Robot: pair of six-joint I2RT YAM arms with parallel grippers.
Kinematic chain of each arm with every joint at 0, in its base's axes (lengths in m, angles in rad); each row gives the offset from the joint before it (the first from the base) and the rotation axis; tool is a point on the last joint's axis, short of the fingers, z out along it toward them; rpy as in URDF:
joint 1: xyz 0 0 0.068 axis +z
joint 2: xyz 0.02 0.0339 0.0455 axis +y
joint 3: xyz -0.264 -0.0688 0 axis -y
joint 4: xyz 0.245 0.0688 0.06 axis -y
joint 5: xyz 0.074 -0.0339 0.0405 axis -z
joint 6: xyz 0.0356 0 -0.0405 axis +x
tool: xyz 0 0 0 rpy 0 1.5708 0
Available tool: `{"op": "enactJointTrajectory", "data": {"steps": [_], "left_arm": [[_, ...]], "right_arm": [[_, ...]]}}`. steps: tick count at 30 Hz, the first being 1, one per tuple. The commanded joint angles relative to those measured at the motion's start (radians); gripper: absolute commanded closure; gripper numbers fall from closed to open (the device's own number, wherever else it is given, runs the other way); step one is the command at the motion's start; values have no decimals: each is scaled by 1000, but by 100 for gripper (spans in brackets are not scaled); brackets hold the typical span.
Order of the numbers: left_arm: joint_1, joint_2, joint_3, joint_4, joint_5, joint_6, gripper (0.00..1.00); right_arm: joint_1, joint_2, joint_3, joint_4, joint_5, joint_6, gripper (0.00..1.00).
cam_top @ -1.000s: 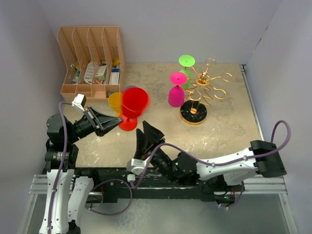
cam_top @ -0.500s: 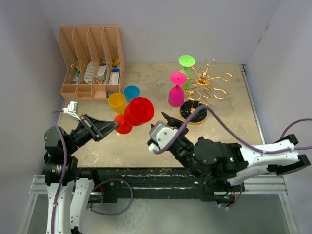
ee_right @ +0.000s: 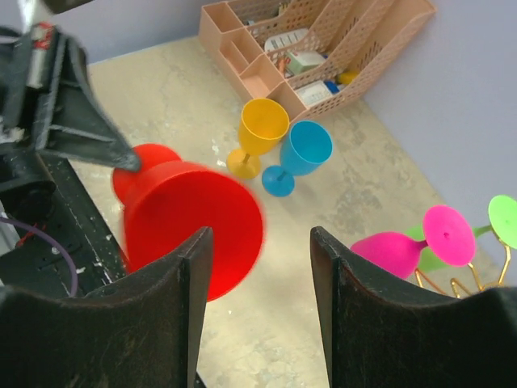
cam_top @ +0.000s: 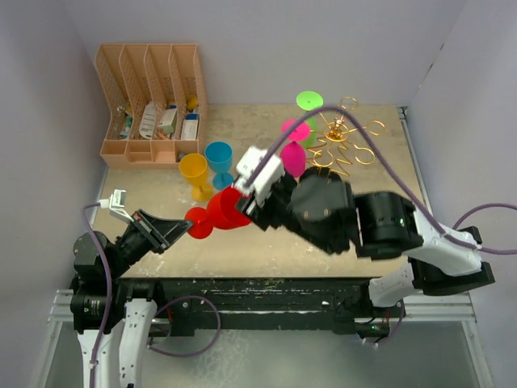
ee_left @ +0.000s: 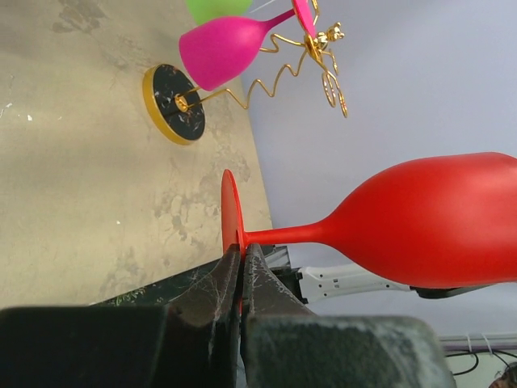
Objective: Take the wine glass off the wine glass rack
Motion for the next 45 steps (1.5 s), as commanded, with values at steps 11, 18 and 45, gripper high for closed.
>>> {"op": "enactJointTrajectory", "data": {"steps": [11,18,45], "left_arm": [[-2,-50,-14,62,8,5,100],[-2,-50,-4,84,13,-10,100],[-2,-26,417,-687,-723,175,23]], "right_arm": [[-472,62,204,-194,-902,188,44],[-503,64,141,-211,-957,199,44],[-531,522,458,-239,-844,247,100]]}}
